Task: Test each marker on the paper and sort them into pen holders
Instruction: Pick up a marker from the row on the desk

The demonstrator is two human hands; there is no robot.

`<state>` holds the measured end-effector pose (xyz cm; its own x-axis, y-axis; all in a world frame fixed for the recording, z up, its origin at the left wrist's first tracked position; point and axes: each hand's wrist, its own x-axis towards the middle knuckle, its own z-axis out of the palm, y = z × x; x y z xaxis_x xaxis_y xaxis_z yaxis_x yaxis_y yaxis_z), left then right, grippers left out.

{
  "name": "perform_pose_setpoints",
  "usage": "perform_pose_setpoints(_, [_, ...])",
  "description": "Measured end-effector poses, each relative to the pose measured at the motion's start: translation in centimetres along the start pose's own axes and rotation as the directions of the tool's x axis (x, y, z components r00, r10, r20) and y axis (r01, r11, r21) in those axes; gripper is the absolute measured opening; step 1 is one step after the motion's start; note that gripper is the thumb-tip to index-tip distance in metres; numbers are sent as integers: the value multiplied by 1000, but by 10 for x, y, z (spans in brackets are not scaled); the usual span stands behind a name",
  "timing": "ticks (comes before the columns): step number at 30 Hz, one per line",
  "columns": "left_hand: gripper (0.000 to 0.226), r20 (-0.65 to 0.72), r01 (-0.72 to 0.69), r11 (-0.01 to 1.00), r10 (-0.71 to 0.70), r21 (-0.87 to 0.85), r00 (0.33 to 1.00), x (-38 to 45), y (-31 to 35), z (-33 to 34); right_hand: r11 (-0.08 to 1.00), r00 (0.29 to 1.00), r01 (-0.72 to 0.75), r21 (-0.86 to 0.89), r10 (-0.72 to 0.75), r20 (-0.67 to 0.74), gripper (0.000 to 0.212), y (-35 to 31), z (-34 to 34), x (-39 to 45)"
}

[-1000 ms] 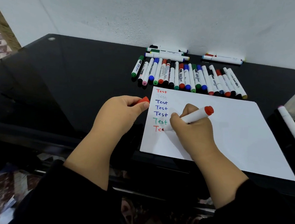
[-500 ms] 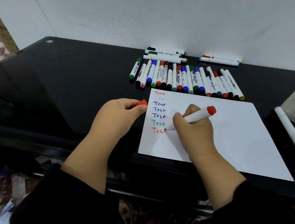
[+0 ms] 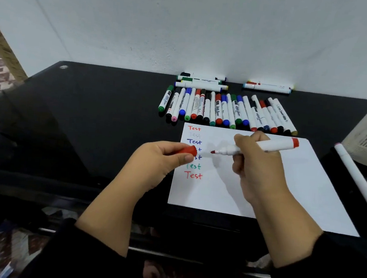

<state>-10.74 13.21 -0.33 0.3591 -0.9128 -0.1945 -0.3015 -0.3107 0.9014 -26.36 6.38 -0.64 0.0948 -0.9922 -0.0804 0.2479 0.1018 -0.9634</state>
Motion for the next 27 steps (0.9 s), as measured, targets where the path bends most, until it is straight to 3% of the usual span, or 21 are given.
perform_pose_setpoints(9, [19, 107, -45, 998, 49, -36, 993, -5, 8, 11, 992, 995, 78, -99, -71, 73, 37, -5, -1, -6])
perform_pose_setpoints(15, [21, 114, -63, 997, 67, -43, 991, -7, 13, 16, 962, 994, 34, -269, -4, 113, 30, -2, -1, -6])
perform_pose_setpoints(20, [19, 95, -73, 996, 76, -43, 993, -6, 15, 18, 979, 971, -91, -182, 128, 203, 24, -9, -4, -2])
perform_pose_setpoints(27, [19, 15, -93, 994, 94, -55, 996, -3, 19, 23, 978, 931, -172, -123, 202, 305, 23, -19, -18, 5])
